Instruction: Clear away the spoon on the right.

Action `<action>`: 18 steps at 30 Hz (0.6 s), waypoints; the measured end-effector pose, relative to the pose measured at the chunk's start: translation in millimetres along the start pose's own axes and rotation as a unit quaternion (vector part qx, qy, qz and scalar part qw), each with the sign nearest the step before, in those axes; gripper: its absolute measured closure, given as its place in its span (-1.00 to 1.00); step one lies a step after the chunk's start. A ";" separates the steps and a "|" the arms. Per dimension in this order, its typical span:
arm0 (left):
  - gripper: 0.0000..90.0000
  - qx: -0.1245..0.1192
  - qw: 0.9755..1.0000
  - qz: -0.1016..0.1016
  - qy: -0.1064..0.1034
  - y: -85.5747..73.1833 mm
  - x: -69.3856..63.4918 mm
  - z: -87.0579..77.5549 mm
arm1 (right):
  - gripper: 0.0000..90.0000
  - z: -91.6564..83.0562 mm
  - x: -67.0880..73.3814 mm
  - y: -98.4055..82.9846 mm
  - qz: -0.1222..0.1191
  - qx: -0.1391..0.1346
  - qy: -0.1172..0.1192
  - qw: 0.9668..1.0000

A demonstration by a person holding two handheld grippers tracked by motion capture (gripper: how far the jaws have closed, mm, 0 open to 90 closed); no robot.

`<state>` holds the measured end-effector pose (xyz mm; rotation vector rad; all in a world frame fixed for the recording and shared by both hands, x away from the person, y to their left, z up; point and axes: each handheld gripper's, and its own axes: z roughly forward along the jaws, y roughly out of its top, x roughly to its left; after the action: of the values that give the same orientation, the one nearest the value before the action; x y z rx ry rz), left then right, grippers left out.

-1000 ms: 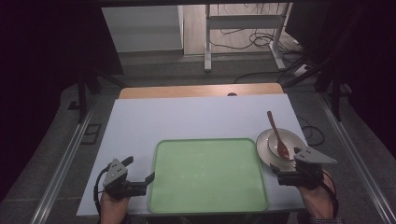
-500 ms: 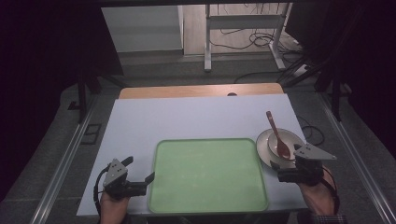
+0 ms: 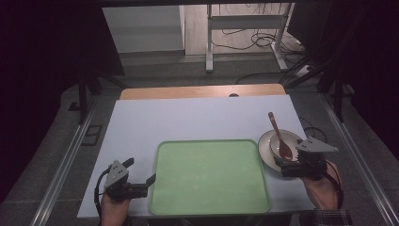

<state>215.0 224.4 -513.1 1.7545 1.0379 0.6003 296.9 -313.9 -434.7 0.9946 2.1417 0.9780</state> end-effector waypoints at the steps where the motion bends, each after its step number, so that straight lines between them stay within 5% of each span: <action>1: -1.00 0.000 1.000 0.000 0.000 0.0 0.0 0.0 | -1.00 0.7 -0.6 0.7 0.002 0.000 0.001 1.000; 18: -1.00 0.002 1.000 0.002 0.000 0.1 -0.6 0.4 | -1.00 13.2 -11.0 16.7 0.031 -0.002 0.022 0.999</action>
<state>215.1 223.7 -513.1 1.7614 1.0364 0.6009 319.3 -310.4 -426.7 1.0537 2.1554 1.0419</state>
